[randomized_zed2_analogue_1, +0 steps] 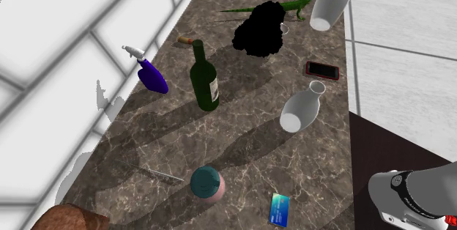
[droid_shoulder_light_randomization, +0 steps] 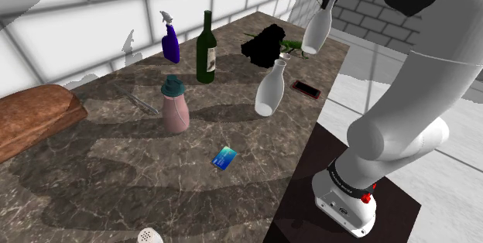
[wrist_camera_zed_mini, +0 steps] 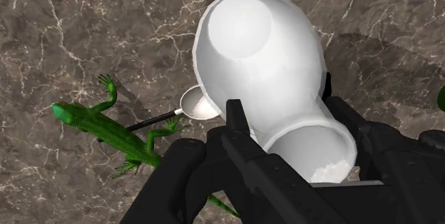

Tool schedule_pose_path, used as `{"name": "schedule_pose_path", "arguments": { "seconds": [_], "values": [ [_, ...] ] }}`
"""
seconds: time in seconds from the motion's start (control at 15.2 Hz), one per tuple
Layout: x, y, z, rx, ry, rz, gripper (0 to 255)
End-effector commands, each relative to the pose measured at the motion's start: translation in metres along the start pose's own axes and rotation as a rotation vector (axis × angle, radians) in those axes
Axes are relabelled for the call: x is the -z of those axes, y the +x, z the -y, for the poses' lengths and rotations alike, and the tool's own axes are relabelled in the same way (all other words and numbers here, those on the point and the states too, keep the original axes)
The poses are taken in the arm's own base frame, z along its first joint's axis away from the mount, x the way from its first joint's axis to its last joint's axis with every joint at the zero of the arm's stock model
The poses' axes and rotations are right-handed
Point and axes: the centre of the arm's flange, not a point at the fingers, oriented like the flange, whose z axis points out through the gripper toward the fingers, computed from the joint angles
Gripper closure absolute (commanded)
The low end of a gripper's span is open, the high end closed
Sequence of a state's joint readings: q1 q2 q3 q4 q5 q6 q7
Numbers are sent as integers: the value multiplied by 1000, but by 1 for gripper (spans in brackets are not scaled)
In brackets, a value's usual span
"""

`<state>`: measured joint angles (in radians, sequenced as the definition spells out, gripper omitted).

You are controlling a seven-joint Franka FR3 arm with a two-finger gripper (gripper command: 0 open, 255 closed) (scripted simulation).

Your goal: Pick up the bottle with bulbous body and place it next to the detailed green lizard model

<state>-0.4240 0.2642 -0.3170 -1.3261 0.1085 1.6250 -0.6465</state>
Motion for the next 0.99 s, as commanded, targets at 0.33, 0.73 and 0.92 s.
{"name": "schedule_pose_path", "arguments": {
  "seconds": [0.33, 0.73, 0.92],
  "values": [
    [-11, -10, -64, 2, 0, -1, 255],
    [-43, -12, -64, 2, 0, -1, 255],
    [-59, -12, -64, 2, 0, -1, 255]
  ]
}}
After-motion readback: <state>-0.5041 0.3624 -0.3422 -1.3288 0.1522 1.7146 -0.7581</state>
